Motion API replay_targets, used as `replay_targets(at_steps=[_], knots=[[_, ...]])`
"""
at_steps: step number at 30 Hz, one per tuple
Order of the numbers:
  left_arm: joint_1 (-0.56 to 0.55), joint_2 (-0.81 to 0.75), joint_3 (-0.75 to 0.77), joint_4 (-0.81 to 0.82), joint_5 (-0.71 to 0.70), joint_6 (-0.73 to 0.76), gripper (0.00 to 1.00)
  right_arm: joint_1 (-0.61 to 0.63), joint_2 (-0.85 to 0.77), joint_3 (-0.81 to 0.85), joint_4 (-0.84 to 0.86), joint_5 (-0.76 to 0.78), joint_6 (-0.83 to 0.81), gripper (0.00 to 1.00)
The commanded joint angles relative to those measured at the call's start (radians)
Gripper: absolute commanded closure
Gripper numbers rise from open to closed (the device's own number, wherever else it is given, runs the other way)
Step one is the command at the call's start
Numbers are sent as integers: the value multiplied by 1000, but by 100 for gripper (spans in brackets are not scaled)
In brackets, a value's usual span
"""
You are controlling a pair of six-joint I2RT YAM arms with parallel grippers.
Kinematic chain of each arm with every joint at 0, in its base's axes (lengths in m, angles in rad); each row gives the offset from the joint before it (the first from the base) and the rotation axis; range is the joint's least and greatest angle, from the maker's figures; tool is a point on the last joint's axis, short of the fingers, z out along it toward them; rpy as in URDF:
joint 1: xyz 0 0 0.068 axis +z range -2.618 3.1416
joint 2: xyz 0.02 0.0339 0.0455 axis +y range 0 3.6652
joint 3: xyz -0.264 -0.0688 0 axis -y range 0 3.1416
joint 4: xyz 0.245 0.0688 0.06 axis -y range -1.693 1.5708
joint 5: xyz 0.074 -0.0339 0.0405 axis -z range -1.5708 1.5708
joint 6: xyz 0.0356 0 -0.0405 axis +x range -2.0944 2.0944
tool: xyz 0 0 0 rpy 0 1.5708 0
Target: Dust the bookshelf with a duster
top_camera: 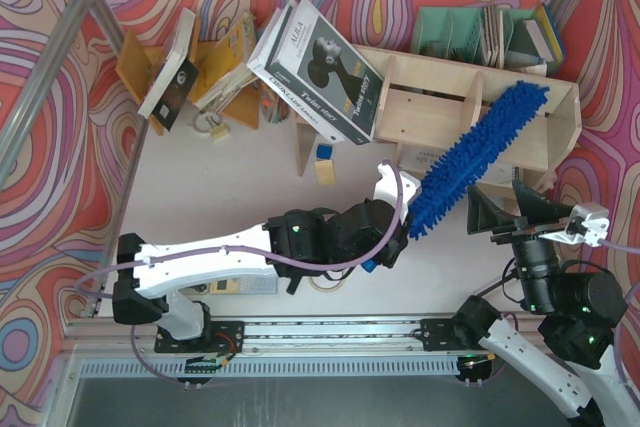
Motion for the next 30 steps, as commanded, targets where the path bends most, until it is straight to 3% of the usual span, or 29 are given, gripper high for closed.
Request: replay_targets(at_steps=[1, 15, 25, 30], knots=[[1, 47, 21, 65, 6, -14, 100, 2, 3, -4, 7, 29, -13, 1], [5, 191, 141, 47, 104, 44, 100, 1, -19, -25, 27, 94, -10, 1], [5, 53, -10, 262, 102, 79, 100, 2, -23, -33, 31, 103, -7, 1], [6, 35, -34, 276, 59, 79, 100, 2, -19, -32, 31, 102, -4, 1]])
